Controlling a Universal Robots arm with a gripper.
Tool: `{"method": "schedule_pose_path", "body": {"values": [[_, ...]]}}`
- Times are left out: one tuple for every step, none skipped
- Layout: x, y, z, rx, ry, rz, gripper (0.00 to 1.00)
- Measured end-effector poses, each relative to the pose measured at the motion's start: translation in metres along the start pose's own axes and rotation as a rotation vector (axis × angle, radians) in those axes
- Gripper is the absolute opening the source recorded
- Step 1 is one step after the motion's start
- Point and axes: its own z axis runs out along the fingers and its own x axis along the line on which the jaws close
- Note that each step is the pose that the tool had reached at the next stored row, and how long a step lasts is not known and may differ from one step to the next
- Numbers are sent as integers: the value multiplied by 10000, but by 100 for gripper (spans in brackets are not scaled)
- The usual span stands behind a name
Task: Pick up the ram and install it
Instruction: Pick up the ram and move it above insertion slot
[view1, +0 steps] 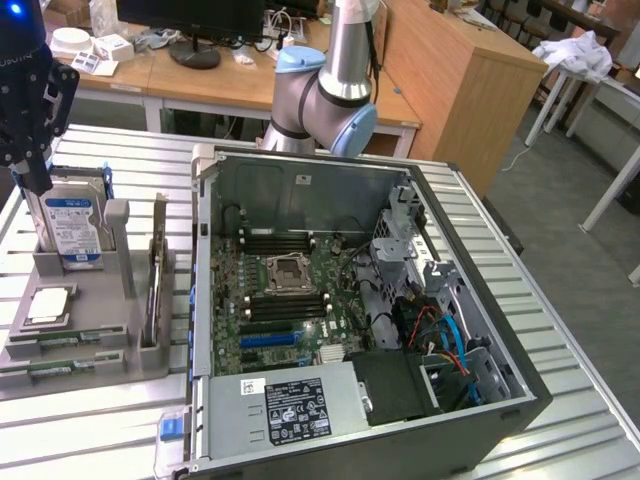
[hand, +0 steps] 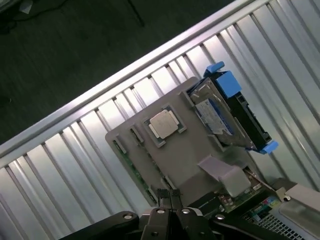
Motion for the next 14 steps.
{"method": "schedule_pose_path", "body": {"values": [[0,0,0,-4,8,-179,11],[0,0,1,-8,15,-354,11],[0,0,2,-12,23,-539,11],[0,0,2,-16,31,-730,11],[0,0,2,-21,40,-909,11],[0,0,2,-25,48,-1089,11],[0,0,3,-29,55,-1267,11],[0,0,3,-33,64,-1444,11],[0,0,3,-37,71,-1623,11],[0,0,3,-41,80,-1818,11],[0,0,4,-45,88,-1991,11],[0,-1,4,-49,96,-2169,11],[0,-1,4,-54,103,-2348,11],[0,-1,5,-58,111,-2528,11]]}}
